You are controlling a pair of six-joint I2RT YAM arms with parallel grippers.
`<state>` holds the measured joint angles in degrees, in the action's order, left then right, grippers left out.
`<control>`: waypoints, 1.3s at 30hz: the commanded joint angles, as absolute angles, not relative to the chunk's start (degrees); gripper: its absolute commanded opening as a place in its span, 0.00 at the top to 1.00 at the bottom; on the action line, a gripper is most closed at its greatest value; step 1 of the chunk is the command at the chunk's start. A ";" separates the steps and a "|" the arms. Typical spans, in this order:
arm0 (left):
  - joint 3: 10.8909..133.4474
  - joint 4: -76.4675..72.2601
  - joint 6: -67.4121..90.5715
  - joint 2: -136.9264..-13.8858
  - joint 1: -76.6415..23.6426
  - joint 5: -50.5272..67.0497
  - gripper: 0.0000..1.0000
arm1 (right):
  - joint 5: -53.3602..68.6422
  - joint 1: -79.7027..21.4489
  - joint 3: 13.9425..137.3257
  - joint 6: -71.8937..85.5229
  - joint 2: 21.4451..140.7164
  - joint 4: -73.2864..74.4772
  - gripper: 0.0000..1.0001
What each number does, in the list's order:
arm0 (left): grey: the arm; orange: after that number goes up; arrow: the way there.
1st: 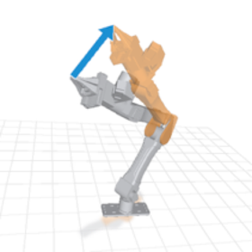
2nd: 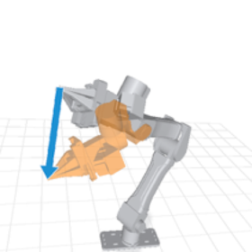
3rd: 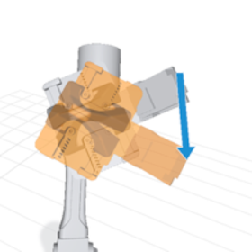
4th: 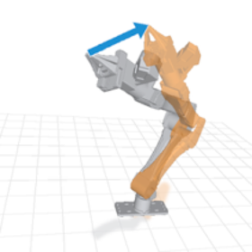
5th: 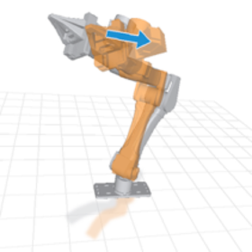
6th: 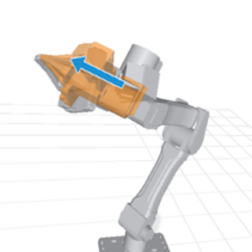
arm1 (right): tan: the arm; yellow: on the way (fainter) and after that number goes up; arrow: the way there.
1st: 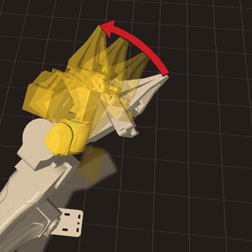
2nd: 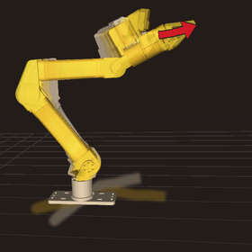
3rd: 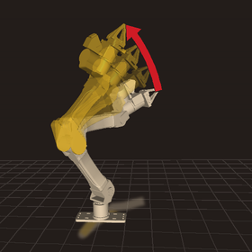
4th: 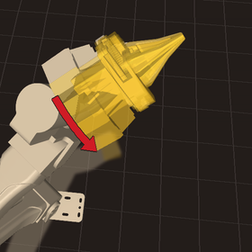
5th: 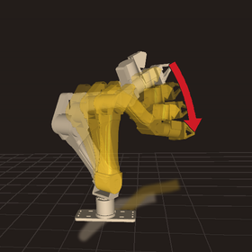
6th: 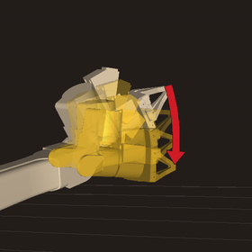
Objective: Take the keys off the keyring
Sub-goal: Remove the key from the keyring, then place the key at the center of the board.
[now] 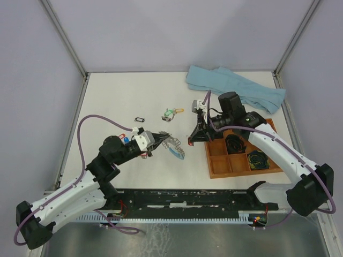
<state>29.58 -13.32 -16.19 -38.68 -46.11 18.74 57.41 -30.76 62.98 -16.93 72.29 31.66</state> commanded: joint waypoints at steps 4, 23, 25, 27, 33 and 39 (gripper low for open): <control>31.45 -14.49 2.92 -39.00 -46.04 2.16 0.97 | 44.39 -29.36 63.84 -15.63 75.55 28.55 0.99; 30.33 -11.31 15.64 -39.66 -45.15 -8.94 0.97 | 21.05 -29.09 74.44 6.55 101.85 12.03 0.90; 30.14 -11.60 16.02 -40.17 -45.07 -8.72 0.97 | 17.69 -28.24 76.14 6.42 104.06 11.97 0.90; 30.03 -11.85 16.30 -40.87 -44.95 -8.43 0.97 | 15.52 -27.40 77.88 6.02 105.80 12.16 0.90; 30.06 -12.55 17.83 -42.67 -44.61 -7.26 0.97 | 13.19 -25.93 82.83 2.42 110.19 15.89 0.83; 30.13 -13.19 20.42 -43.28 -44.14 -5.62 0.97 | 22.91 -24.00 84.23 -2.41 104.12 20.00 0.45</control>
